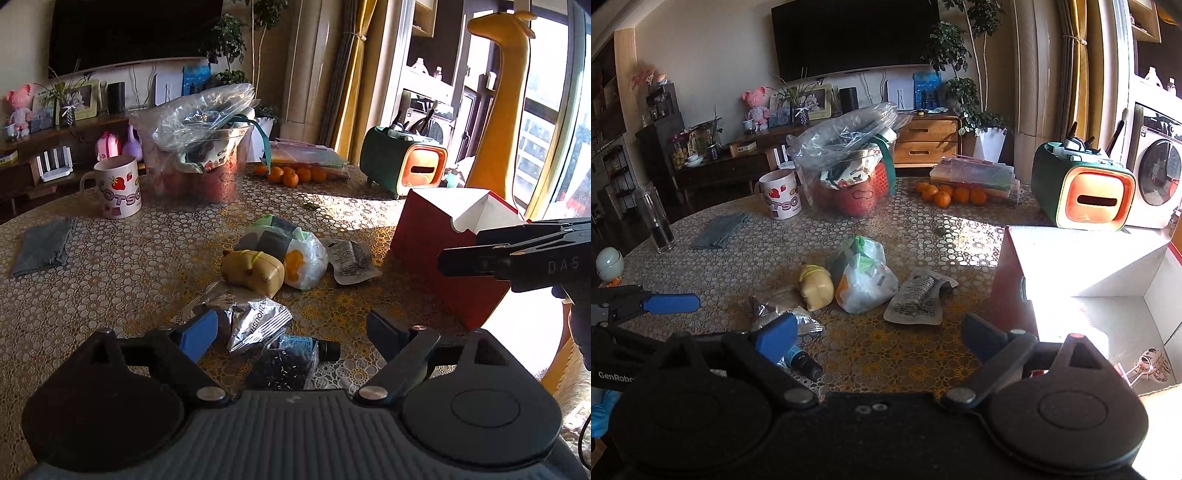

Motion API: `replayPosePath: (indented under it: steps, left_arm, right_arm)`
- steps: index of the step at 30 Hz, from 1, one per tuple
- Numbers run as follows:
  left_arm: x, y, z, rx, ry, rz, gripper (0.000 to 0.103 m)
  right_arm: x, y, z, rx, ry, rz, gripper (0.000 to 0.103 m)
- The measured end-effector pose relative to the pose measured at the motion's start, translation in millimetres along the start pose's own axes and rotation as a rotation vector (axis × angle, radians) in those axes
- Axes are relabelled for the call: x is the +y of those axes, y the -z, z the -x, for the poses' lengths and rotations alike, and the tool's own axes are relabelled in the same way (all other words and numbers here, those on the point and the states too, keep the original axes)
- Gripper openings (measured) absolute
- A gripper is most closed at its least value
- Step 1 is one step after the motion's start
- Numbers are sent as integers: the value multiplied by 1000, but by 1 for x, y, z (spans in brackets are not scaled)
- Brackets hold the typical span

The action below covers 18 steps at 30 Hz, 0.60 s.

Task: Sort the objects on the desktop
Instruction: 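Withdraw both grippers from the box back over the table, then reach the left gripper toward the silver foil packet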

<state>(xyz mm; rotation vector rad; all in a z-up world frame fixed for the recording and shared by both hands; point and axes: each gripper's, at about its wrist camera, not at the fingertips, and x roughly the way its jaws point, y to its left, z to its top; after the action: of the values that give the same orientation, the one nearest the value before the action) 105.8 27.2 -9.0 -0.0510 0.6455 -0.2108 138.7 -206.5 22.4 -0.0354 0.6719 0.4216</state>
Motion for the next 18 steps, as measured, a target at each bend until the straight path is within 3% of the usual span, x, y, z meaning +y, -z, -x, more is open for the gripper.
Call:
replayPosePath:
  steps: [3, 18]
  left_arm:
    - [9, 1, -11, 9, -27, 15, 102]
    - [37, -5, -84, 106, -119, 44, 102]
  right_arm:
    - [3, -1, -13, 17, 6, 12, 95]
    - [2, -4, -85, 89, 31, 58, 94]
